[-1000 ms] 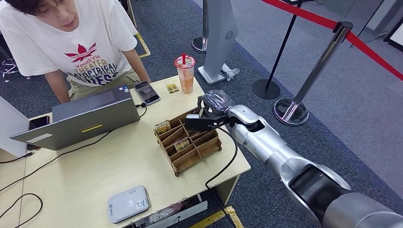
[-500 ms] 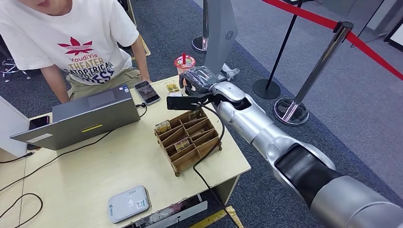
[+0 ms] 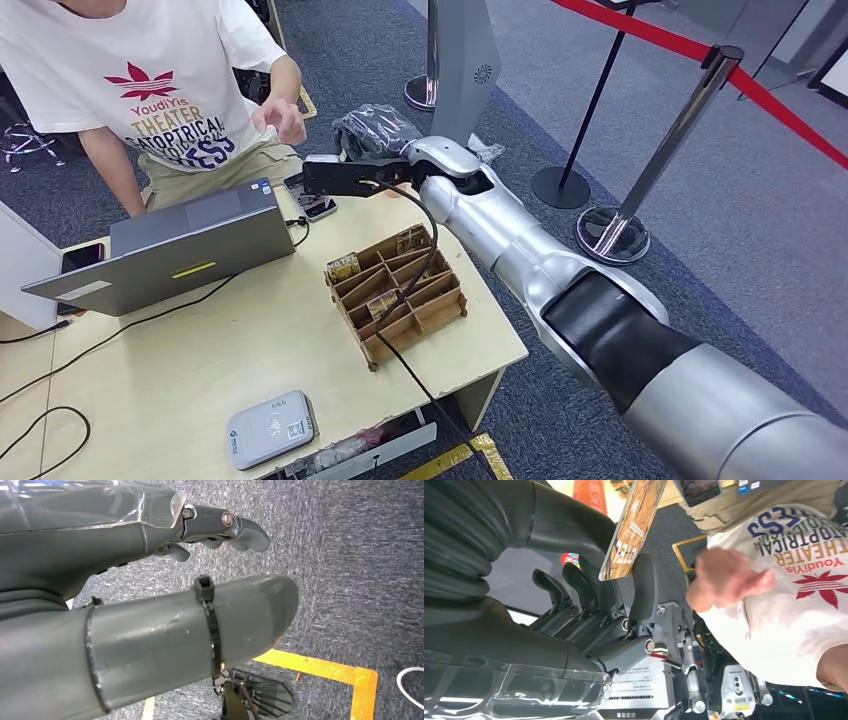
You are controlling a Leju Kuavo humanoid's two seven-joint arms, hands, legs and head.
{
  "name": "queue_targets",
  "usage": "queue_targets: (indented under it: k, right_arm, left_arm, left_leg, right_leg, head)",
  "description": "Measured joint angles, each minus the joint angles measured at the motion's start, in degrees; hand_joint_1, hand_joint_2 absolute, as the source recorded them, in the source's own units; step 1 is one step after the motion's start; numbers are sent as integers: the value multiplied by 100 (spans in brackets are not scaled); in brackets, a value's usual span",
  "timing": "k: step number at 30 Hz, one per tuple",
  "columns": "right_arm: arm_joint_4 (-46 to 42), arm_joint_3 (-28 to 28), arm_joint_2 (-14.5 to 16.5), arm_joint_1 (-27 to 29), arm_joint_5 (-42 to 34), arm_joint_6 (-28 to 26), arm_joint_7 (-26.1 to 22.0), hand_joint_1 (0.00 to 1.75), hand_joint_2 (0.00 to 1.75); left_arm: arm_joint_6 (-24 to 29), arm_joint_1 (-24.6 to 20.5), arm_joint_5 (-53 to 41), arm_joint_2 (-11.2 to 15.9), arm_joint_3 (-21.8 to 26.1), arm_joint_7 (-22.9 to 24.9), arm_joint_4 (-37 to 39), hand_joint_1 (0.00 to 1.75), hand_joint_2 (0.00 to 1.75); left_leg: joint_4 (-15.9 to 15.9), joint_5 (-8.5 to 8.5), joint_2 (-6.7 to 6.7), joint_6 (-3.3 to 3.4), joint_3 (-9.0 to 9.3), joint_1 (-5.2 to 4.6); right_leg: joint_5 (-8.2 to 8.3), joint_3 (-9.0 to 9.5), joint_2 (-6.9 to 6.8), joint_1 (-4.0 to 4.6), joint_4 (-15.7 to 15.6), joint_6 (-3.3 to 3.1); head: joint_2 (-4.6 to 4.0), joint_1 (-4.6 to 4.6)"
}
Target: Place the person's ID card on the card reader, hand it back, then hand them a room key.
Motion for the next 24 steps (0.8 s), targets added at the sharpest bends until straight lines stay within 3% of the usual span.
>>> queue_targets:
  k: [16,24]
  right_arm:
    - [1012,45,417,-575,-21,-61,5,170,175]
    - [1226,50,490,-577,-17,-114,-1,156,175]
  left_arm:
    - [31,-34,-22,-32,-92,73,0,0,0]
    - [43,-33,-22,-32,-100,95,0,0,0]
  left_leg:
    - [1,0,-1,0,0,0]
    - [1,0,-1,0,0,0]
  right_leg:
    - [0,0,0,0,0,0]
    - [0,0,0,0,0,0]
  head:
    - [0,0]
    - [0,0]
